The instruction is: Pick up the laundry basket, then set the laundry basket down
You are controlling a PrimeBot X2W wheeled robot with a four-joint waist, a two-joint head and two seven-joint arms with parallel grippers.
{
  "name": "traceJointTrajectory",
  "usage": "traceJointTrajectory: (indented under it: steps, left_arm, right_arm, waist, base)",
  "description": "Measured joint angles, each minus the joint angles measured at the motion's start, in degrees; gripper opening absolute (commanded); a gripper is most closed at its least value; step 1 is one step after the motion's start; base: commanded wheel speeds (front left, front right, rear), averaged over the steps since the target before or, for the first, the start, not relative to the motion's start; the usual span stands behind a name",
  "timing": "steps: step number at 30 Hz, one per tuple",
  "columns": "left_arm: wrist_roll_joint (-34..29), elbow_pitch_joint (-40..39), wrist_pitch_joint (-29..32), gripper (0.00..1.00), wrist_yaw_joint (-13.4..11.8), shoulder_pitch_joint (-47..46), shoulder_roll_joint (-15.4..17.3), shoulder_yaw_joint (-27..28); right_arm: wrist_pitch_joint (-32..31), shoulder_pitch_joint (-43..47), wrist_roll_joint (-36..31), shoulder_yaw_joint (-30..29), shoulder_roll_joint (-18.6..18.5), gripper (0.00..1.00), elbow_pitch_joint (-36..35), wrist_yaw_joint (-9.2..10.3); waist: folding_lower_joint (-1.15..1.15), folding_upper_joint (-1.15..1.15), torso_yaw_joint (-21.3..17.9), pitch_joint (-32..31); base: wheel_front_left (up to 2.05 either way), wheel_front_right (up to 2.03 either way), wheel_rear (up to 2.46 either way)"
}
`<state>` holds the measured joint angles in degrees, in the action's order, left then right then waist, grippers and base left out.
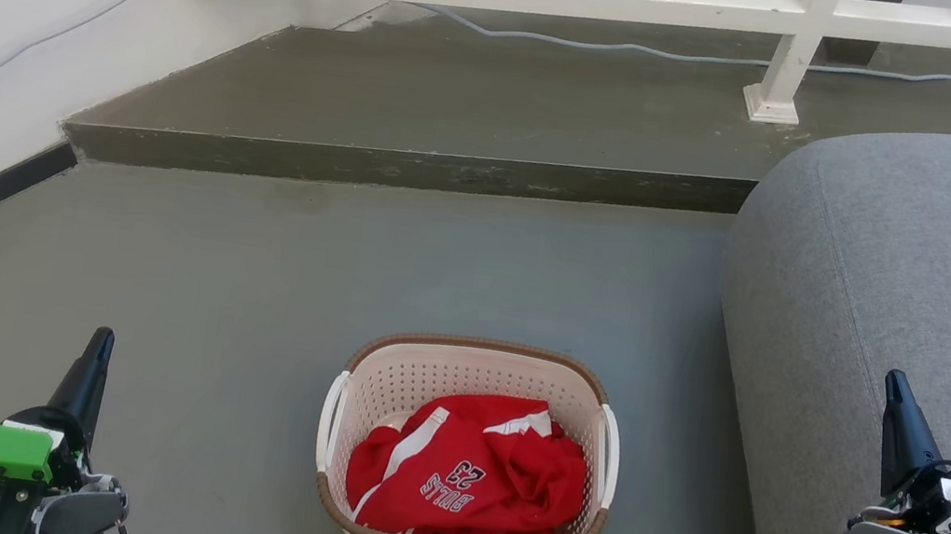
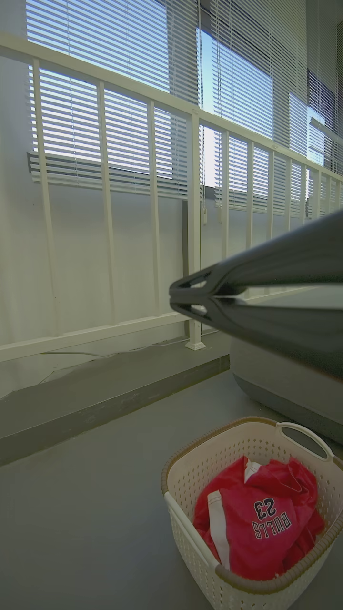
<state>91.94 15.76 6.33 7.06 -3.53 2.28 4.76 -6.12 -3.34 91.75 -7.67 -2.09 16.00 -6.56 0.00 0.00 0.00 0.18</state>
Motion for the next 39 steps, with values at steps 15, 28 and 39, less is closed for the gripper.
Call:
traceJointTrajectory:
  steps: [15,28,39]
  left_arm:
    - [0.0,0.0,0.01,0.0,0.0,0.0,0.0,0.0]
    - [0.0,0.0,0.0,0.0,0.0,0.0,0.0,0.0]
    - [0.0,2.56,-0.1,1.0,-0.07,1.96,-1.22,-0.57]
  right_arm:
    - [0.0,0.0,0.0,0.0,0.0,0.0,0.0,0.0]
    - [0.0,0.0,0.0,0.0,0.0,0.0,0.0,0.0]
    - [0.04,2.72,-0.01,0.26,1.32,1.0,2.6,0.1]
  waist:
    - [0.0,0.0,0.0,0.0]
    - [0.0,0.0,0.0,0.0]
    - [0.0,0.0,0.0,0.02]
  base:
    - [0.0,0.0,0.0]
    - [0.0,0.0,0.0]
    - [0.0,0.0,0.0]
